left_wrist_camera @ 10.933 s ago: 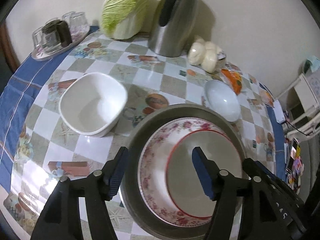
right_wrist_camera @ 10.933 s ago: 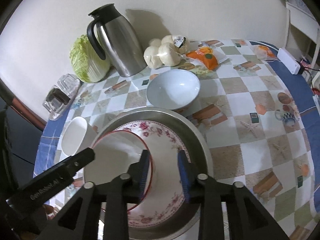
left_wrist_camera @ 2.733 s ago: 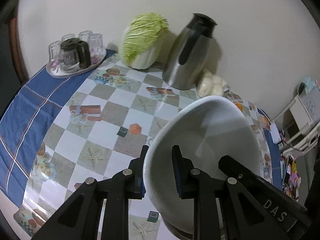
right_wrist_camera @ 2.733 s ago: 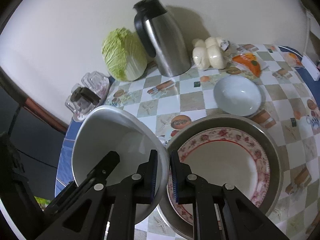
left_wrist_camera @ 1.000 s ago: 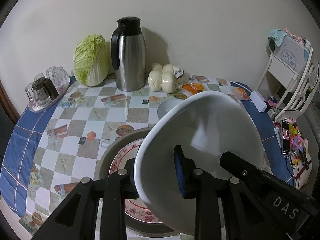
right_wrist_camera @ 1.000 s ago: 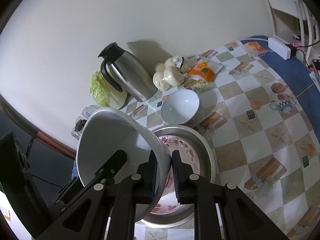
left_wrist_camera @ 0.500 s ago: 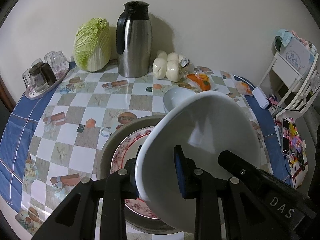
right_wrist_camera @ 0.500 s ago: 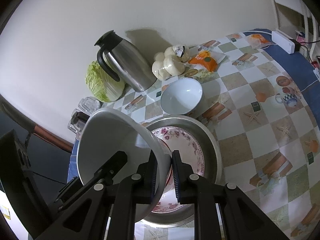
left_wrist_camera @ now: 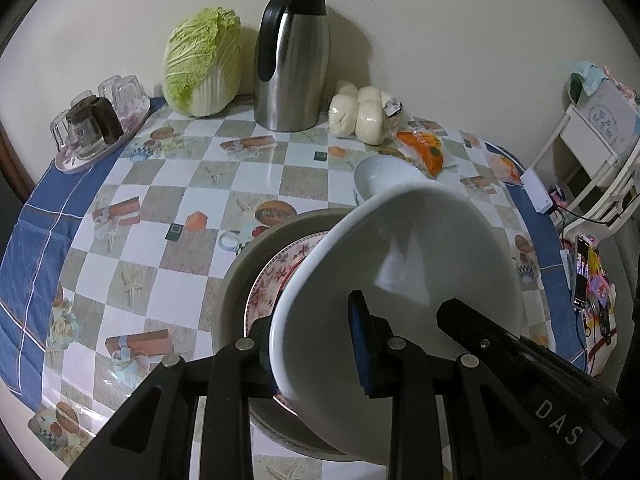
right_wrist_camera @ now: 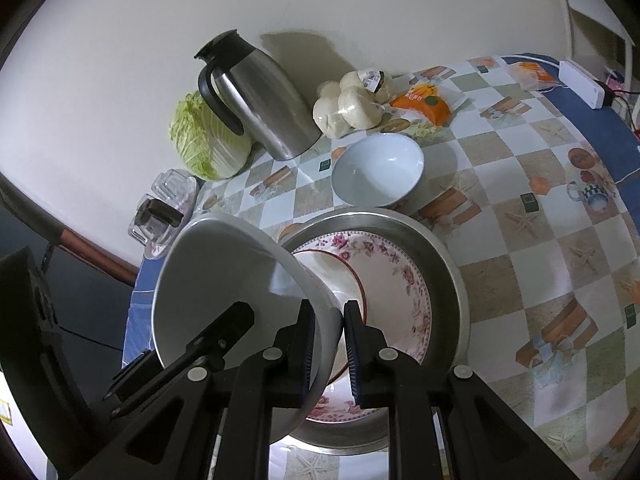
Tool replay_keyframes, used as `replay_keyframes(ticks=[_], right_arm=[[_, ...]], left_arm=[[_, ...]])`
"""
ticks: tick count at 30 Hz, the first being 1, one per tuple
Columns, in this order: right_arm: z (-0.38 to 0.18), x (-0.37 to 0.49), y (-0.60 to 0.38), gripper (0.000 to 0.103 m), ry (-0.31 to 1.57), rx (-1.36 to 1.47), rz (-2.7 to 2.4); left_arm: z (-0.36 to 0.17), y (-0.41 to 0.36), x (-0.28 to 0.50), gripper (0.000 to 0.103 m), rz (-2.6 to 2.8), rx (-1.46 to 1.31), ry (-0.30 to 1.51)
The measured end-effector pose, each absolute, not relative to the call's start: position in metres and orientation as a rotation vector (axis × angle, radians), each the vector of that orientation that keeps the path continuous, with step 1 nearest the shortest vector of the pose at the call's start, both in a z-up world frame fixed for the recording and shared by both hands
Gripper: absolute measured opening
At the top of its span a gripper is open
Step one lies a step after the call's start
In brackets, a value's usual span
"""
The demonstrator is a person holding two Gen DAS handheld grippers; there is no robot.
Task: Organize plates and bowls
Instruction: 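Carry the white square bowl with both tools over the steel basin, then lower the white square bowl onto the red-rimmed bowl in the basin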
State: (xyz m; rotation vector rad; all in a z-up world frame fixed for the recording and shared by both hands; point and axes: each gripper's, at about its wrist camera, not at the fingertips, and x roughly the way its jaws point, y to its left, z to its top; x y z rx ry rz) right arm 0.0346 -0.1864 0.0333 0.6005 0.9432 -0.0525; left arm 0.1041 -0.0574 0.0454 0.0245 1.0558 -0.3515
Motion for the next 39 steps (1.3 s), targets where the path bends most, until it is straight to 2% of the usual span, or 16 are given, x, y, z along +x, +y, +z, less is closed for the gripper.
replay_keyframes(ticks=[23,26,39], right_arm=[[0.02,0.044,-0.182,0.018,0.984,0.585,-0.06],[0.014,0.047,-0.182,0.021,0.993,0.594,-0.061],[0.012,0.048,-0.182,0.022,0.989,0.582,-0.06]], left_arm=[[0.032,-0.053,0.113,0.033,-0.347,0.011,1.11],[0.026,-0.051,0.116,0.037,-0.326,0.01,1.125],[0.022,-0.047,0.12,0.037,-0.322,-0.013,1.135]])
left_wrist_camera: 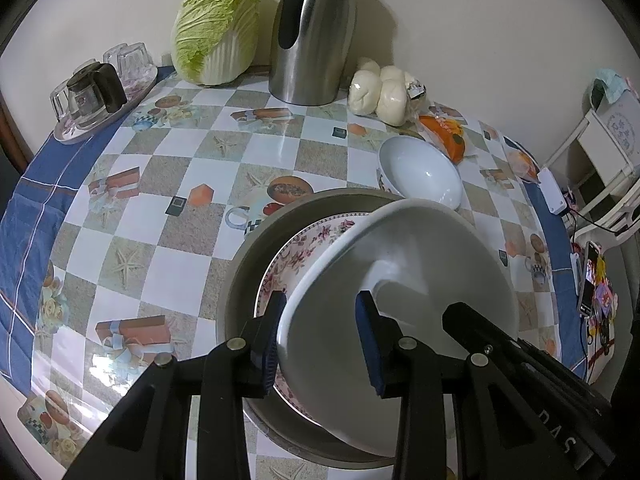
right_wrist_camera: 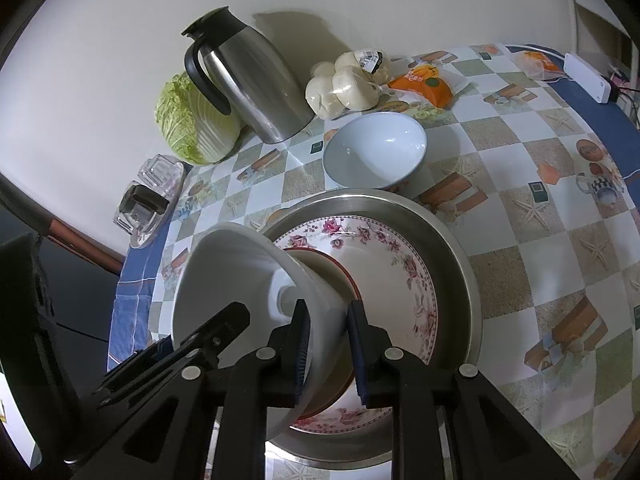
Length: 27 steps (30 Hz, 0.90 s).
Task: Organize plates and bowls
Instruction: 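Lower the white square bowl onto the red-rimmed bowl in the basin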
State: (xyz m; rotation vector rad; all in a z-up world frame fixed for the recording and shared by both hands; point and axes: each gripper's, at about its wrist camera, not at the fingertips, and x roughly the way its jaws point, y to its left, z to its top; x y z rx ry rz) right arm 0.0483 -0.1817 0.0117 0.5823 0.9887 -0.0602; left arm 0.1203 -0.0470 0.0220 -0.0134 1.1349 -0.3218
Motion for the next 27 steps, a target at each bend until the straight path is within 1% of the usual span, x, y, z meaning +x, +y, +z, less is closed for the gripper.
replay_keyframes(ticks=[4,6,16,27], right_arm=[[0.013,0.048,-0.182,0.024,0.981,0.572,-0.063],[0.016,0.047,-0.183,0.027,0.975,0.573,-0.065],[0.033,0.042,-0.195,0.027,0.922,0.609,-0.047],[0.027,0.041,-0.203,0.027,0.948,0.644,-0.057]], left_arm=[[0.025,-0.044,0.121,0.037,-0.319,-0.025,1.126],[0.027,-0.042,0.12,0.037,-0.319,-0.03,1.119],[0.036,-0.037,0.121,0.037,-0.318,-0.05,1.101],[0.035,-0.033,0.124,0.038,-0.304,-0.067,1.112]])
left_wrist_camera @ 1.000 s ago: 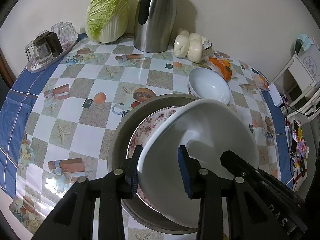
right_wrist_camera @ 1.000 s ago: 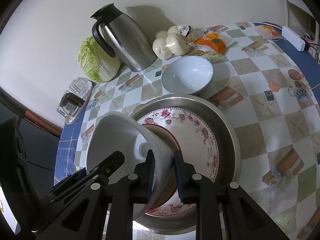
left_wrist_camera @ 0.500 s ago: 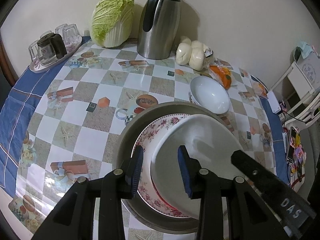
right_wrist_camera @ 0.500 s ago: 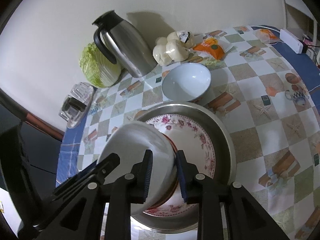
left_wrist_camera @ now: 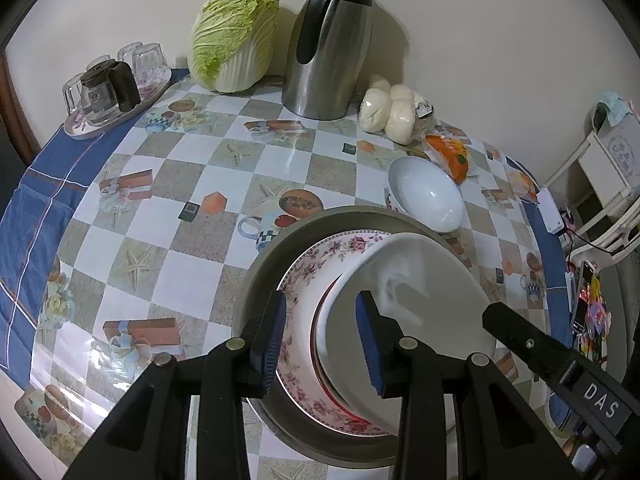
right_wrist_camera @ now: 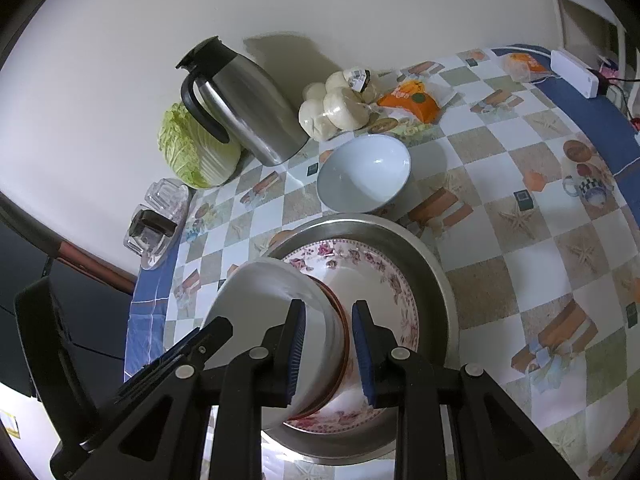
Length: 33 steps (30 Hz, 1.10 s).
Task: Organize plates and bowls
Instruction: 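Lower the white square bowl onto the red-rimmed bowl in the basin, then open both tools to release the white square bowl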
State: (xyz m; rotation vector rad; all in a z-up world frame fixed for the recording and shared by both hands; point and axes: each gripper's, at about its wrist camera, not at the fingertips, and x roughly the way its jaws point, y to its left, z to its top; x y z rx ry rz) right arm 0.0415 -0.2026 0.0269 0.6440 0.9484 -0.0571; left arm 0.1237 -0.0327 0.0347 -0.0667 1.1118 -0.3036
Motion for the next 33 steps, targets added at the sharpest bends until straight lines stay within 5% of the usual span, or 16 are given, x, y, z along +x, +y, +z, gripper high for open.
replay_keyframes(ticks=[8,10,12,33], right_arm=[[0.033,0.042,-0.192,0.027,0.949,0.591,-0.055],[0.032,0.043,-0.191,0.037,0.955,0.585,-0.06],[0.032,0.043,-0.191,0.064,0.952,0.579,-0.072],[0.036,0.042,-0.191,0.103,0.905,0.523,-0.097]], left_arm=[[0.036,-0.028,0.124,0.062,-0.288,-0.082,1.111],[0.038,-0.026,0.125,0.065,-0.279,-0.087,1.105],[0.04,-0.023,0.125,0.067,-0.268,-0.091,1.098],[0.05,0.01,0.131,0.102,-0.094,-0.115,0.995]])
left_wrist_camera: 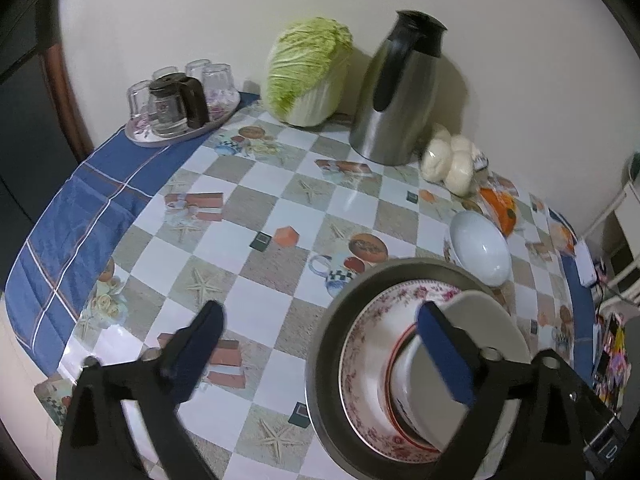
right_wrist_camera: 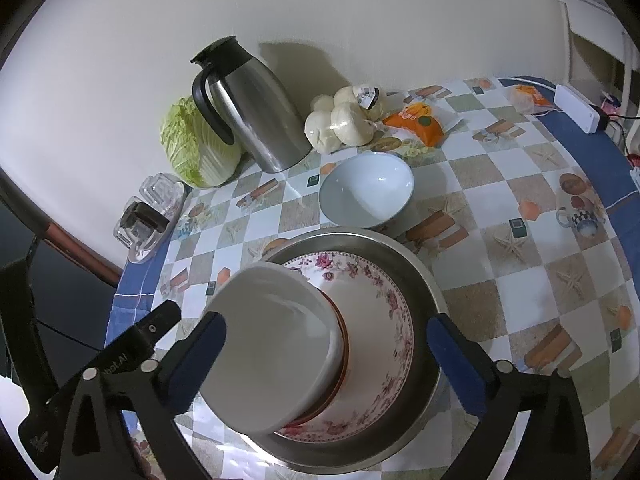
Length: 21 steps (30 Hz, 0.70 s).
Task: Organize plates and bowls
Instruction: 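Open both tools to release the white square bowl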
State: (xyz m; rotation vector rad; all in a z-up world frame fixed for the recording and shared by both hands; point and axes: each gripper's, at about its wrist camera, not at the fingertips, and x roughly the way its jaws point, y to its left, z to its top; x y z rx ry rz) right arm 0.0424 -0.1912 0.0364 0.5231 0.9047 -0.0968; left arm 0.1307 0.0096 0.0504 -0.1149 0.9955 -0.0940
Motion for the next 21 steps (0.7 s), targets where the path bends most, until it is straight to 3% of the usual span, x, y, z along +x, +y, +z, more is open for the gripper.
replay_keyframes(ticks=[21], right_arm=[[0.055,0.029,-0.213,0.103,0.854,0.543,-0.121]], left_arm=[[0.067,0.003,0.122,0.102,-0.092,-0.087,0.979]])
